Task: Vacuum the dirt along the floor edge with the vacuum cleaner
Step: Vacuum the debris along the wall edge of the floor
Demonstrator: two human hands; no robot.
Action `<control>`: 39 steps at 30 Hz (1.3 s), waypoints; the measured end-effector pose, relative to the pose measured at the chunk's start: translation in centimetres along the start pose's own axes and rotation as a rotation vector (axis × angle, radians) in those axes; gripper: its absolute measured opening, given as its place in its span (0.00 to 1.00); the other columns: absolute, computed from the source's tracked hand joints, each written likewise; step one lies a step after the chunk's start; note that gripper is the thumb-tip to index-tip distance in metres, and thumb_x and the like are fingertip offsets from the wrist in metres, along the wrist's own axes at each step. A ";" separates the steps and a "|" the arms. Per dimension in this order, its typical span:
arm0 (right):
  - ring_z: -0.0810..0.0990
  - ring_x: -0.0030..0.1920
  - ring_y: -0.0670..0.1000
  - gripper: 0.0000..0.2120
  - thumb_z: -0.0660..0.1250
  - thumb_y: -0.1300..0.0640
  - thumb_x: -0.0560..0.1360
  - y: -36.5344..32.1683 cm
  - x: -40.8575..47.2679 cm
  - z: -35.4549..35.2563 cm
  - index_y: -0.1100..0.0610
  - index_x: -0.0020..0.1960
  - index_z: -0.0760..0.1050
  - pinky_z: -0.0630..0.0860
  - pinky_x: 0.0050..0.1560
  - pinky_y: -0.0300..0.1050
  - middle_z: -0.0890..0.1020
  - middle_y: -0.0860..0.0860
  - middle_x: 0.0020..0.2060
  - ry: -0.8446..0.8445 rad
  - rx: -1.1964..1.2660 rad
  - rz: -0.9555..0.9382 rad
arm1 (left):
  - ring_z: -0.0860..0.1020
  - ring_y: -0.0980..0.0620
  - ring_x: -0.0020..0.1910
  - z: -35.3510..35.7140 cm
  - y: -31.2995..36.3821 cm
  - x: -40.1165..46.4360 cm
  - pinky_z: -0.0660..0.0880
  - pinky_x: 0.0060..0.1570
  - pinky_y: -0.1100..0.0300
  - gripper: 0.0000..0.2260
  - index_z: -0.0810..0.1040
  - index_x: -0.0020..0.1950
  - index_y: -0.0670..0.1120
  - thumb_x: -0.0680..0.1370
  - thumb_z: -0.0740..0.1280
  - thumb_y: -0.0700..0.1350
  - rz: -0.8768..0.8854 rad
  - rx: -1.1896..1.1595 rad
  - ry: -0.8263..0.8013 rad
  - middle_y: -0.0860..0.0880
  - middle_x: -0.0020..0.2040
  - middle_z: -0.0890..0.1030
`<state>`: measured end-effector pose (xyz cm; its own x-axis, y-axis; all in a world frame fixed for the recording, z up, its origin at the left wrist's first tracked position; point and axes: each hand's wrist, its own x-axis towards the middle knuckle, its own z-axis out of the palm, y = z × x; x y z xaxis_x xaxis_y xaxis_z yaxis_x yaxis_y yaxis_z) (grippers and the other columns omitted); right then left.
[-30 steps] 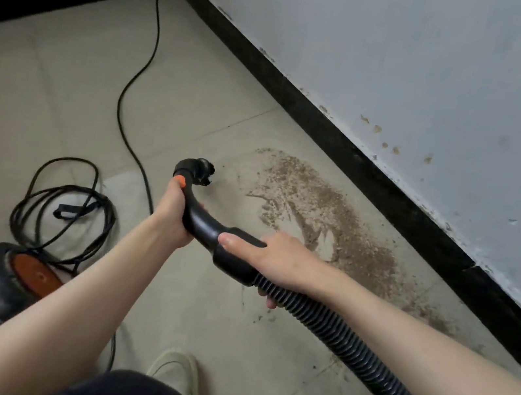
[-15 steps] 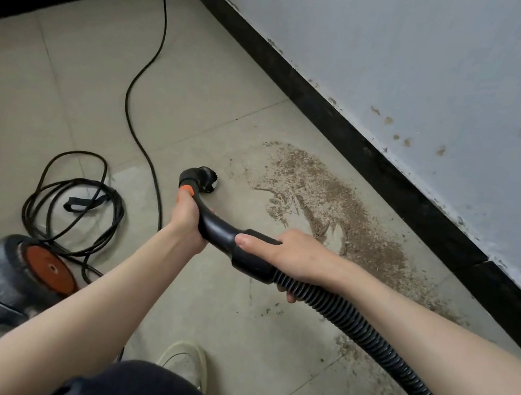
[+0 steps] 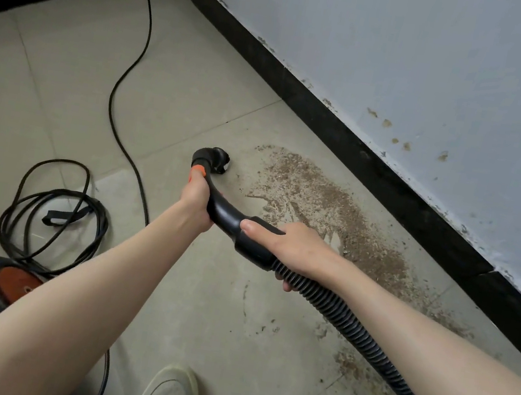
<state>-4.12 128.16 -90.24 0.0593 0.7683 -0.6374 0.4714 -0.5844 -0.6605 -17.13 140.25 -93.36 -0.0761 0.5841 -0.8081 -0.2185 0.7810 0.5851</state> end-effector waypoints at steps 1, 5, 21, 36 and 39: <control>0.82 0.26 0.53 0.36 0.62 0.26 0.69 0.1 0.2 0.0 0.61 0.49 0.77 0.79 0.29 0.43 0.83 0.56 0.31 0.014 0.020 0.004 | 0.76 0.48 0.60 0.5 0.2 0.3 0.74 0.52 0.56 0.26 0.71 0.68 0.43 0.77 0.62 0.58 0.005 0.031 -0.004 0.46 0.61 0.77; 0.82 0.25 0.52 0.35 0.63 0.27 0.69 0.3 0.7 -0.1 0.61 0.46 0.77 0.78 0.29 0.42 0.80 0.50 0.23 0.064 0.126 0.026 | 0.78 0.49 0.57 2.4 1.3 1.2 0.73 0.46 0.56 0.26 0.70 0.69 0.42 0.78 0.61 0.59 0.011 0.138 -0.060 0.45 0.60 0.78; 0.84 0.29 0.53 0.35 0.59 0.26 0.71 2.3 -0.9 -3.0 0.59 0.49 0.75 0.84 0.44 0.54 0.84 0.56 0.35 0.242 0.109 0.139 | 0.75 0.53 0.33 9.8 -0.2 1.6 0.73 0.33 0.59 0.24 0.75 0.54 0.42 0.76 0.63 0.63 -0.066 0.349 -0.229 0.49 0.36 0.75; 0.84 0.28 0.55 0.34 0.61 0.26 0.70 0.4 1.4 -2.3 0.59 0.44 0.76 0.84 0.42 0.55 0.84 0.56 0.32 0.261 0.150 0.066 | 0.77 0.54 0.35 8.6 2.3 3.1 0.72 0.34 0.60 0.22 0.75 0.49 0.42 0.77 0.62 0.62 0.014 0.293 -0.226 0.48 0.37 0.75; 0.84 0.27 0.53 0.34 0.60 0.26 0.70 -1.2 2.8 -1.8 0.59 0.45 0.76 0.84 0.42 0.52 0.84 0.55 0.33 0.243 0.119 0.013 | 0.72 0.52 0.28 7.0 4.2 4.0 0.71 0.30 0.59 0.22 0.72 0.41 0.42 0.77 0.62 0.61 0.064 0.250 -0.167 0.48 0.31 0.72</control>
<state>-2.93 131.47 -90.53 0.2813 0.7922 -0.5416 0.3636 -0.6103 -0.7038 -11.51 147.45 -93.67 0.0833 0.6459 -0.7589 0.0296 0.7596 0.6497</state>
